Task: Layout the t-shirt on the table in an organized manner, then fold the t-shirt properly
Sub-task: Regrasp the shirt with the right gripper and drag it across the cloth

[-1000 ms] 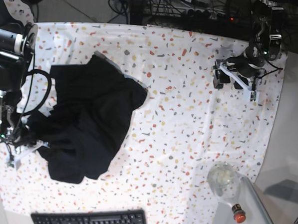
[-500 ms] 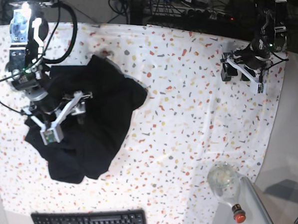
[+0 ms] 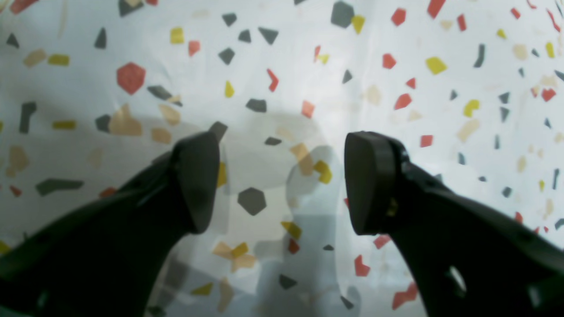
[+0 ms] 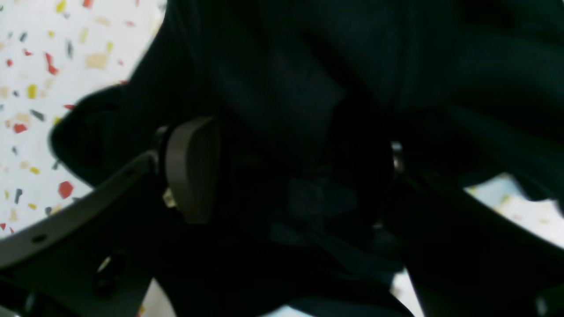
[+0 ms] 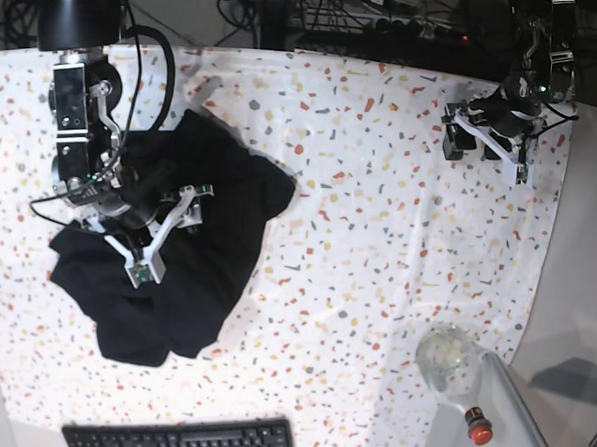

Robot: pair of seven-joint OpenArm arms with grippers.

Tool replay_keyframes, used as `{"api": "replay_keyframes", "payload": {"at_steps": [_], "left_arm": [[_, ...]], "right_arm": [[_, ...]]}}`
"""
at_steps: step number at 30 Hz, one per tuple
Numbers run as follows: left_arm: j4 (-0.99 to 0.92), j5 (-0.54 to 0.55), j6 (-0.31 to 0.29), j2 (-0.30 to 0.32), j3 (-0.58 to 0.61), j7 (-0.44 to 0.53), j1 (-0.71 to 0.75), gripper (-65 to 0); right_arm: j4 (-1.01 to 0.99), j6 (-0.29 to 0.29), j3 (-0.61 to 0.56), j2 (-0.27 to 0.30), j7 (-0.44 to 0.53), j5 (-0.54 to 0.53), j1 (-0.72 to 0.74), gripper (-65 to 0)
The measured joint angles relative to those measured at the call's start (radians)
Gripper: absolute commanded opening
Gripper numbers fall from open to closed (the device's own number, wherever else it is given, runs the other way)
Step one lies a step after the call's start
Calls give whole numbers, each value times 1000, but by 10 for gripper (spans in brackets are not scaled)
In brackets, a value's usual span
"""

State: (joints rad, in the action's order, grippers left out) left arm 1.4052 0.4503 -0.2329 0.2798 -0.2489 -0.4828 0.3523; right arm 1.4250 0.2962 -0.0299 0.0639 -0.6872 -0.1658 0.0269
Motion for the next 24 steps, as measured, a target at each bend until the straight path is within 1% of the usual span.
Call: {"api": "replay_keyframes", "payload": {"at_steps": [1,2,3,4,9,13,17,18,21,22,24], "left_arm": [[0,0,0,0,0,0,0,-230],[0,0,0,0,0,0,0,-230],[0,0,0,0,0,1,-1,-230],[0,0,-1,0,0,0,0,-230],[0,-1,0,-3,5,1,-6,-230],[0,-3,0,5,90,0,-25,-230],[7,-1,3,4,204,-1,-67,-230],[14,-3,14,7,240,0,-76,-230],[55,-4,16,6,376,-2,-118,-230],[71,3,7,-1,422,0,-136,-230],[100,0,7,-21,485,5,-162,-230]], "right_arm": [[-9,0,1,-5,9,3,6,-335],[-3,0,2,-9,16,-1,8,-431],[18,0,2,-10,13,-8,5,-548],[55,3,2,-9,4,-7,-6,-650],[235,2,-1,-10,-71,1,-60,-650],[365,2,-48,-24,-127,5,-84,-650],[491,2,-120,-34,-189,-9,-82,-650],[501,2,-138,-34,-202,-2,-74,-650],[503,2,-188,-33,-240,-1,-27,-650],[503,1,-198,-34,-239,-3,-13,-650],[505,1,-207,-34,-253,-3,9,-650]]}}
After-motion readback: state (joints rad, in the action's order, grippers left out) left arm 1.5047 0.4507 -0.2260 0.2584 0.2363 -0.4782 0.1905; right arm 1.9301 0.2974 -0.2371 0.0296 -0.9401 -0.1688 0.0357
